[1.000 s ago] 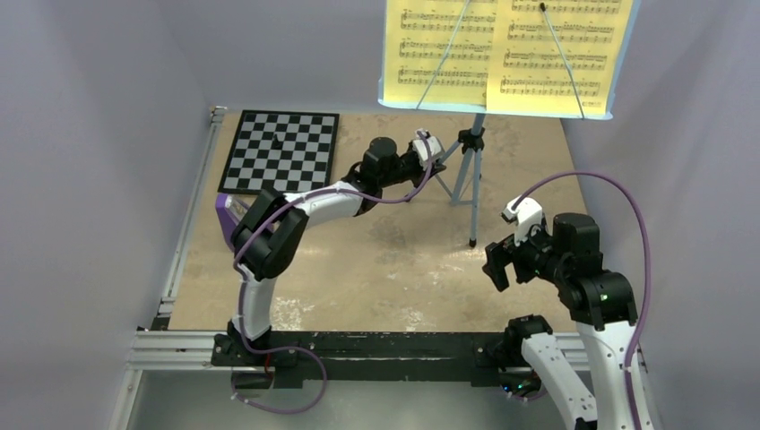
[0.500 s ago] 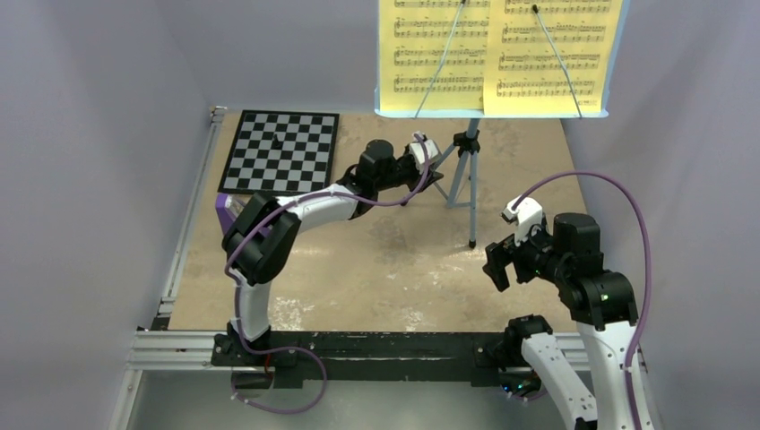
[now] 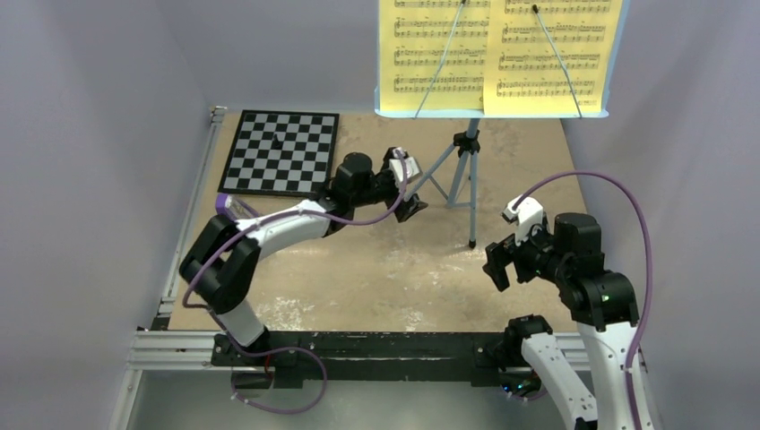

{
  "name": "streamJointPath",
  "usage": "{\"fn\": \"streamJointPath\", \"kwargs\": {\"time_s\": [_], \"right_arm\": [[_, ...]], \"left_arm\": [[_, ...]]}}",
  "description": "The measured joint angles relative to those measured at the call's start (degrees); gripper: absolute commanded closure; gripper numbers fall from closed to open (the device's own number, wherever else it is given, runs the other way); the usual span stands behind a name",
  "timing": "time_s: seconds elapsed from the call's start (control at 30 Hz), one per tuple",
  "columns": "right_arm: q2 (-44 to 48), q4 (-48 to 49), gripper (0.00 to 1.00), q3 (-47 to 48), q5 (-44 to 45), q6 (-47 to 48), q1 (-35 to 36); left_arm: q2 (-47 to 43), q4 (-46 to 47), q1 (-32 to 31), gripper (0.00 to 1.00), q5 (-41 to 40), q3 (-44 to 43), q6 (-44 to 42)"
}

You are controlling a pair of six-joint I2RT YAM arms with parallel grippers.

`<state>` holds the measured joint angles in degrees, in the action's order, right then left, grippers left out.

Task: Pack up the instrument practice props

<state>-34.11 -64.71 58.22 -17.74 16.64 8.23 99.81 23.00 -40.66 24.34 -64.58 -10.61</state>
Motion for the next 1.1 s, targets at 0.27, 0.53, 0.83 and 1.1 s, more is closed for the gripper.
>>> {"fn": "streamJointPath", "kwargs": {"time_s": [0.27, 0.53, 0.83, 1.1], "right_arm": [[-0.09, 0.11, 0.01, 2.25, -0.76, -0.07, 0.0], [-2.67, 1.27, 0.02, 4.07, -2.51, 1.64, -0.04], [-6.6, -0.92, 0.01, 5.86, -2.84, 6.58, -0.04], [-2.1, -0.28, 0.01, 4.76, -5.18, 4.15, -0.04]], "left_arm": [[-21.75, -17.31, 0.92, 0.01, 1.29, 11.87, -3.91], [-42.88, -48.89, 7.3, 0.01, 10.34, 1.97, -11.56], [-44.11, -66.93, 18.18, 0.01, 15.45, -27.06, -13.0], [-23.17, -59.89, 23.45, 0.13, 16.35, -60.7, 3.74]]}}
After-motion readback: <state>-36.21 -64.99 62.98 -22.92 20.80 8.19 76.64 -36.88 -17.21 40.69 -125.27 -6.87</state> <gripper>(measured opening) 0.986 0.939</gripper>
